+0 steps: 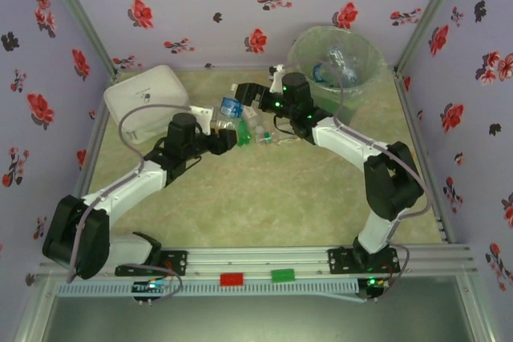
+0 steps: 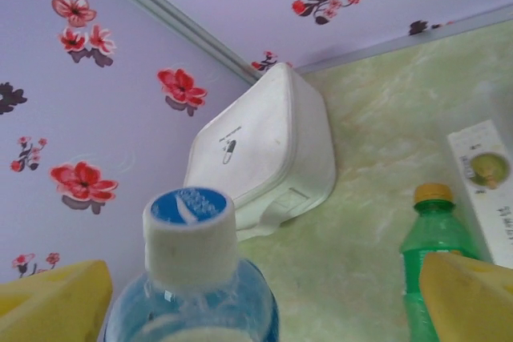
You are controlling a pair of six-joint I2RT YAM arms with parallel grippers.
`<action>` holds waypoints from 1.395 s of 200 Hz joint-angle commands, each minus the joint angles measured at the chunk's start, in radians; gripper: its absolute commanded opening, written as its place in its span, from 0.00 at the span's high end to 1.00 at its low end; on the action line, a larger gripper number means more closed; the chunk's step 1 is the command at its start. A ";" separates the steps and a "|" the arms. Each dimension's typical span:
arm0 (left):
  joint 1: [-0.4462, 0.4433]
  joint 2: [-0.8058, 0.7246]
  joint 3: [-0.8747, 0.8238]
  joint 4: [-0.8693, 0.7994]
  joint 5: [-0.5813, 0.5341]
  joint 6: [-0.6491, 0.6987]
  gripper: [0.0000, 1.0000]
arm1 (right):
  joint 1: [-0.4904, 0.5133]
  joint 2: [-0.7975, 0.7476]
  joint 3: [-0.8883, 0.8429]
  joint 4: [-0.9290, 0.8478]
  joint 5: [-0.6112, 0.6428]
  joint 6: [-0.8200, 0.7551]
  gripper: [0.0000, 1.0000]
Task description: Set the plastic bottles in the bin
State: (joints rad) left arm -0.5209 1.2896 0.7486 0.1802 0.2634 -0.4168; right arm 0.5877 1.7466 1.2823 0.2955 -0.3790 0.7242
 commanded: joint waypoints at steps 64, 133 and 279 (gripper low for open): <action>-0.024 -0.010 0.034 0.097 0.020 -0.006 0.47 | 0.040 0.043 0.033 0.090 -0.125 0.080 0.23; -0.036 0.009 0.065 0.112 0.022 -0.008 0.41 | 0.045 0.011 0.040 0.025 -0.096 0.017 0.51; 0.075 -0.125 -0.086 0.029 -0.410 -0.297 0.00 | -0.120 -0.210 0.497 -0.683 0.721 -0.732 0.55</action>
State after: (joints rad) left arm -0.4892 1.1366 0.6800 0.2600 -0.0319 -0.5831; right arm 0.5030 1.5425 1.7161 -0.3191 0.1047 0.1429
